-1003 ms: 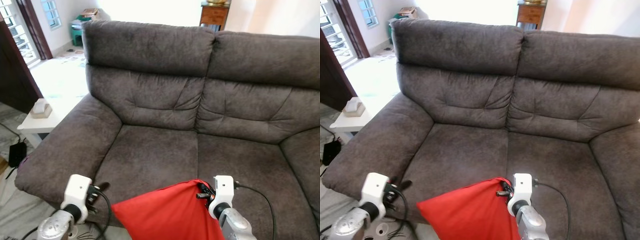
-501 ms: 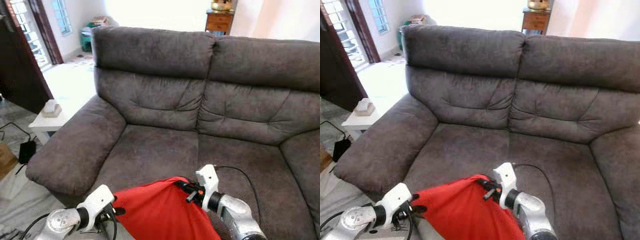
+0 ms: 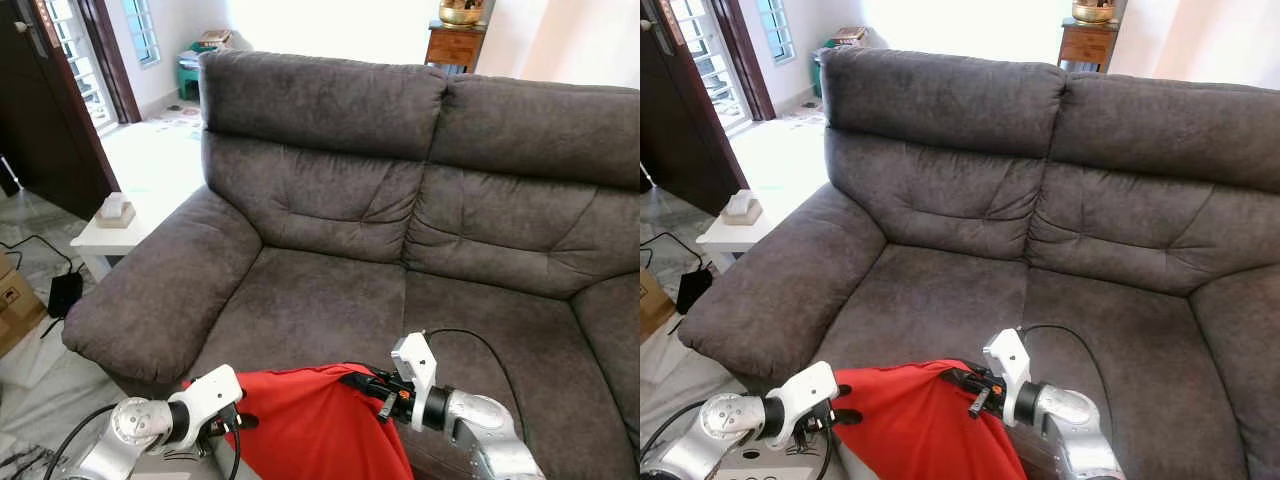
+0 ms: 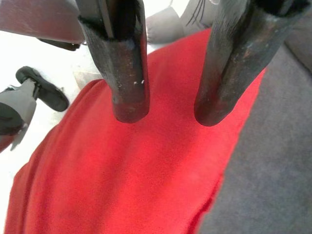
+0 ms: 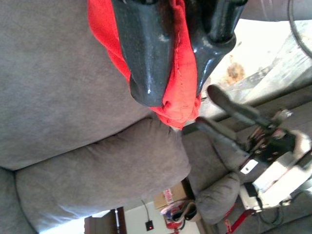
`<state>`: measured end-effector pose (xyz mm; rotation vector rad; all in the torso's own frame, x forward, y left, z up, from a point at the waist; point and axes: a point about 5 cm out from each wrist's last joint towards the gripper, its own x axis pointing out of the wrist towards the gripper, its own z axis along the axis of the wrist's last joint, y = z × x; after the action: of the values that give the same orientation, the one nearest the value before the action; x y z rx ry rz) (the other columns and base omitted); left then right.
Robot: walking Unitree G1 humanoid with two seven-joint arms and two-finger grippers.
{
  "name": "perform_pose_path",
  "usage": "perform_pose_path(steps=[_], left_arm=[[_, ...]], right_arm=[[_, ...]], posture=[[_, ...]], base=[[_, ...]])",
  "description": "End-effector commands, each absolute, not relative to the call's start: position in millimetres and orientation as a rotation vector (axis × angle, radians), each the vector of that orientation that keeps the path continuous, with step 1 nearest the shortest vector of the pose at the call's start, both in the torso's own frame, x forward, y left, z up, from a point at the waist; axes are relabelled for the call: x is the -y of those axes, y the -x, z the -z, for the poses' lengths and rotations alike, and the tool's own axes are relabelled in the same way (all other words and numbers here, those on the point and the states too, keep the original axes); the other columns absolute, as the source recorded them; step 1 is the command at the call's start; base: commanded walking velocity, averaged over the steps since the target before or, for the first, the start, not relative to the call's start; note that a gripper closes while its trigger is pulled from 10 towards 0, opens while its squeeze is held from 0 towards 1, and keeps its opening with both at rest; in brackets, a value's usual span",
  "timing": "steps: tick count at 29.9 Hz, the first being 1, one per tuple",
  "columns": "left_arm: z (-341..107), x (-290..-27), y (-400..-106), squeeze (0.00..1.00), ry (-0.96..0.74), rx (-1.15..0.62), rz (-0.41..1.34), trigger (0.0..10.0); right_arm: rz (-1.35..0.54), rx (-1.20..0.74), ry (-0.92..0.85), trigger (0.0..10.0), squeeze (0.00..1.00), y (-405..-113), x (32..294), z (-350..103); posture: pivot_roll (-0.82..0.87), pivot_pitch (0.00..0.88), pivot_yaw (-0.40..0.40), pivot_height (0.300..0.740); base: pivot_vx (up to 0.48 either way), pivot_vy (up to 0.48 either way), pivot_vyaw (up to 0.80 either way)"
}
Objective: Move the pillow to the sofa from floor
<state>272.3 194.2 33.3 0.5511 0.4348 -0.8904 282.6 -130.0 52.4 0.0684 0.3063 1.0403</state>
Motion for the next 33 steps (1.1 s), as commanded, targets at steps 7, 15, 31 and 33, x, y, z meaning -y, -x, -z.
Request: perform_pose_path(steps=[7, 15, 31, 33], left_arm=[[-32.8, -201.6, -272.1, 1.0, -0.56, -0.439, 0.902, 10.0], [-30.3, -203.4, -272.7, 1.0, -0.565, -0.455, 0.914, 10.0], [-40.1, -202.3, -284.6, 0.0, -0.499, -0.38, 0.868, 10.0], [-37.5, -202.3, -283.1, 0.0, -0.492, -0.398, 0.878, 10.0]], right_arm=[[-1.12, -0.172, -0.087, 10.0, 0.0, -287.3, 114.9, -82.0], [-1.176, -0.177, -0.078, 10.0, 0.0, -281.8, 113.5, -88.0], [-1.281, -0.195, -0.063, 10.0, 0.0, -268.2, 111.0, -97.4], [-1.29, -0.192, -0.058, 10.0, 0.0, -267.3, 111.7, -99.8]], posture=[[0.06, 0.0, -0.027, 0.74], [0.05, 0.0, -0.025, 0.74], [0.04, 0.0, -0.026, 0.74], [0.03, 0.0, -0.027, 0.74]], base=[[0.0, 0.0, 0.0], [0.0, 0.0, 0.0], [0.0, 0.0, 0.0], [0.0, 0.0, 0.0]])
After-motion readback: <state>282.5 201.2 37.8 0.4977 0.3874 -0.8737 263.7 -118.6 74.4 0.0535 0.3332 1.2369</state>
